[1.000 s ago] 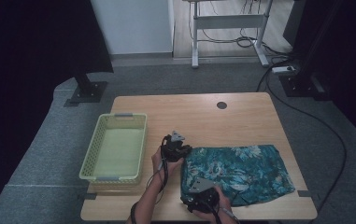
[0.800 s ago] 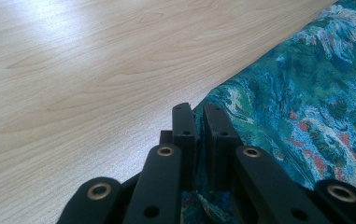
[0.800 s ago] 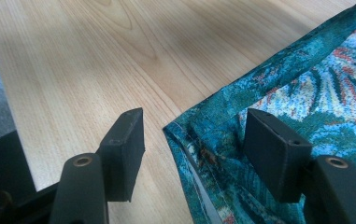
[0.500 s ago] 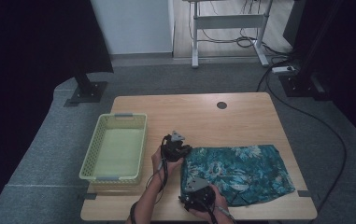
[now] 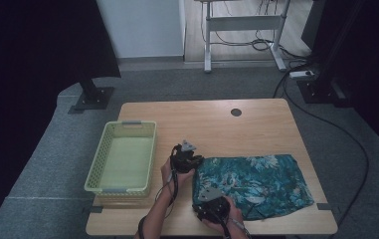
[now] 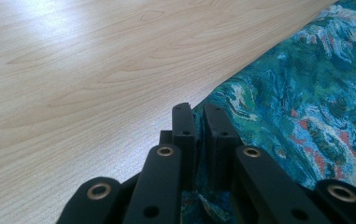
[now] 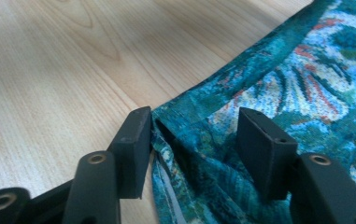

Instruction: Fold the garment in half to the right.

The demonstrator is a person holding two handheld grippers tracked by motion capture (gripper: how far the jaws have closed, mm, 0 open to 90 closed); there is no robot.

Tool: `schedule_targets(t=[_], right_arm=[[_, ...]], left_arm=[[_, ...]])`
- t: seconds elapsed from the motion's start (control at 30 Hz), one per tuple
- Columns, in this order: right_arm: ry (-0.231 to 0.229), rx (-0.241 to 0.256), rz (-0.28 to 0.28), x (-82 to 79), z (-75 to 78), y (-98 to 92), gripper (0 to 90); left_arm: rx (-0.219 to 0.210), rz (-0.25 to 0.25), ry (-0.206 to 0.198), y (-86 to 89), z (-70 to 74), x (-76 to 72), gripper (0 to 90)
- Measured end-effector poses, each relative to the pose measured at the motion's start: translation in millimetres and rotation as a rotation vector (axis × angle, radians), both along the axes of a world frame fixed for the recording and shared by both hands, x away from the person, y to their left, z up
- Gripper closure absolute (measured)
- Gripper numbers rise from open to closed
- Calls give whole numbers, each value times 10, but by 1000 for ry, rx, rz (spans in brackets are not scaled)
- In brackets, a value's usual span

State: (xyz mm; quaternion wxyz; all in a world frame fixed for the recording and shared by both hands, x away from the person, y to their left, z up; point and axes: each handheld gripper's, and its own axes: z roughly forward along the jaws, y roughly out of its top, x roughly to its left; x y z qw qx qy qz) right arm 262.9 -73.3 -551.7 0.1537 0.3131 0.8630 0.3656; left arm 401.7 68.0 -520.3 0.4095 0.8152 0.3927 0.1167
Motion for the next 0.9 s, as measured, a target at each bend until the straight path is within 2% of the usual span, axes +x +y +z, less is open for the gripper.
schedule_targets(t=[0.13,0.33,0.4,0.53,0.9], right_arm=[[7,8,-13,24,2,-23,525],[-16,-19,-31,20,16,-17,762],[-17,-21,-35,20,19,-22,808],[-9,-3,-45,21,17,-38,838],[-24,29,-49,-12,72,-31,847]], left_arm=[[-1,-2,-1,-6,3,-2,842],[-5,-6,-6,-21,31,-10,843],[-6,-10,-10,-26,43,-14,842],[-7,-15,-13,-34,65,-23,843],[-13,-18,-31,-32,157,-39,843]])
